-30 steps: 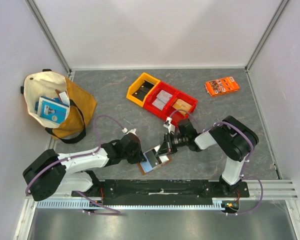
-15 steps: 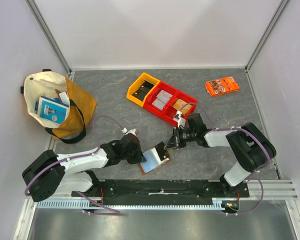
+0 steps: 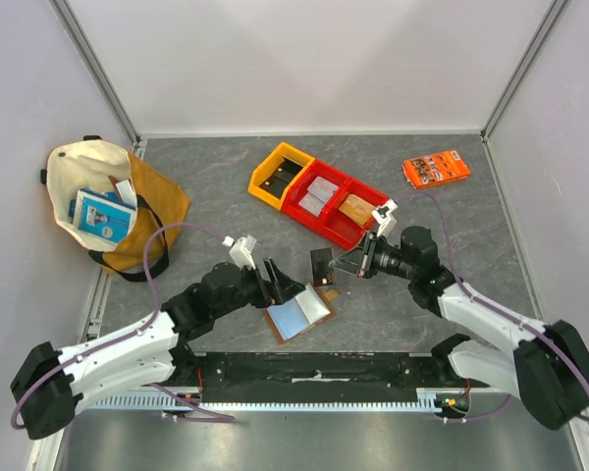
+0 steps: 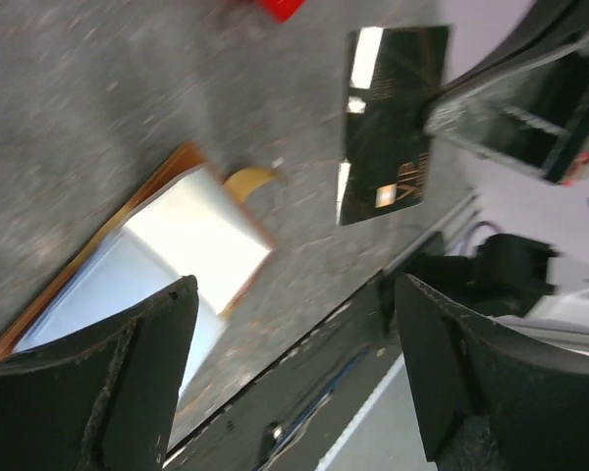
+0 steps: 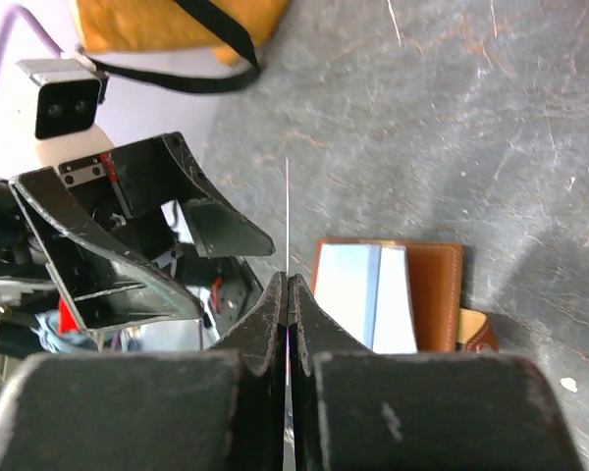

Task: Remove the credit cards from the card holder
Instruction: Place the credit card in the storage box.

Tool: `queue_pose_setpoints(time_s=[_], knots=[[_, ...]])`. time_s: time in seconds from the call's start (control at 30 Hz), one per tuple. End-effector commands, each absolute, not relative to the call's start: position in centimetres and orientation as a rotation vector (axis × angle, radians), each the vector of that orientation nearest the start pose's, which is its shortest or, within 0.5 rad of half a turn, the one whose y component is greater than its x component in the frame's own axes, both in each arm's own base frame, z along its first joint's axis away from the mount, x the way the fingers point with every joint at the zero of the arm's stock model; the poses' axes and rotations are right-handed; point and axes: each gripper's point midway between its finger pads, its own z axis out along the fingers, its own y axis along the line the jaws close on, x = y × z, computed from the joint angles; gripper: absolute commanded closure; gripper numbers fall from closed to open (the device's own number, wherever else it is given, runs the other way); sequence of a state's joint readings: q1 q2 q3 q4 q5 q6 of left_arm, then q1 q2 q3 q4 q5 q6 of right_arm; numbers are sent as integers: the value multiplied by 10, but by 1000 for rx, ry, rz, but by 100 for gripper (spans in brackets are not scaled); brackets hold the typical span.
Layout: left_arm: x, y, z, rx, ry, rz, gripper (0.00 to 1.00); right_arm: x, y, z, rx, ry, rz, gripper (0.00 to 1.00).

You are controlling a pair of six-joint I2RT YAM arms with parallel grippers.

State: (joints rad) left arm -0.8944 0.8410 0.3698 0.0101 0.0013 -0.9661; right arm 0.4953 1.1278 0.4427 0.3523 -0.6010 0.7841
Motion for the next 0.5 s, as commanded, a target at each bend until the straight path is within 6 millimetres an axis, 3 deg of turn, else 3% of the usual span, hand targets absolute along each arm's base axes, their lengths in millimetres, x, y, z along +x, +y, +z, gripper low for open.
queue_pose_setpoints(time_s=[0.0,0.1,0.17,0.47], knots=[[172,-275,189,-28,1920,-1336,12,227,253,197,47,1902,1490,100],[168,-283,214,20,1816,-1430,11,223,247,217,116,1784,1547,100],[169,-289,220,41,1784,-1457,13,220,243,229,149,1711,1585,100],[172,-315,236,86,1696,-1573,19,204,247,246,163,1607,1687,100]])
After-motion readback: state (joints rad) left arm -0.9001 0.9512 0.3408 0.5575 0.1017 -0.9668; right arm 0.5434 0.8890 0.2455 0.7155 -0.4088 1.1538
